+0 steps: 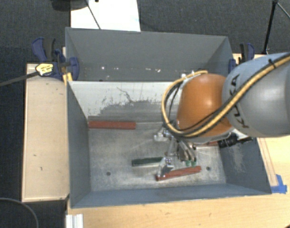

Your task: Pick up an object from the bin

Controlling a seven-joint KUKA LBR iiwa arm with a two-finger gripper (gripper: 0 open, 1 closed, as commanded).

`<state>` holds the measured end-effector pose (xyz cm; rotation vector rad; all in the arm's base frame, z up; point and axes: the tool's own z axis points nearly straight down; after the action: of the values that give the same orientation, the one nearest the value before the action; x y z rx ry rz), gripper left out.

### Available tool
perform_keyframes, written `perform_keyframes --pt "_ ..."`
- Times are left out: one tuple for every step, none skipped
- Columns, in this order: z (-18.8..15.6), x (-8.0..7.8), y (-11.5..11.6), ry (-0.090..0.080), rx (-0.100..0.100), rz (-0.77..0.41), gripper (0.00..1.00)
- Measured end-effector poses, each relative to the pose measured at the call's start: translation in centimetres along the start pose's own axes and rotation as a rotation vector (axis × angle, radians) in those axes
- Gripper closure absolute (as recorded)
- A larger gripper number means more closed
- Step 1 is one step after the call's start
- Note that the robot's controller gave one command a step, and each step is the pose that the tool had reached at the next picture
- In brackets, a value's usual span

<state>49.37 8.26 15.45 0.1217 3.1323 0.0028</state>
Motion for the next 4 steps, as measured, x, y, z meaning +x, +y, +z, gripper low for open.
perform_keyframes --pt "1.4 0.0 0.3 0.000 0.000 0.023 0.00" --pt "5.2 0.0 0.9 0.010 0.002 0.040 0.00" --pt "8.0 -0.1 3.3 -0.007 -0.004 0.071 1.00" --pt "8.0 -0.1 3.3 -0.007 -0.004 0.071 1.00"
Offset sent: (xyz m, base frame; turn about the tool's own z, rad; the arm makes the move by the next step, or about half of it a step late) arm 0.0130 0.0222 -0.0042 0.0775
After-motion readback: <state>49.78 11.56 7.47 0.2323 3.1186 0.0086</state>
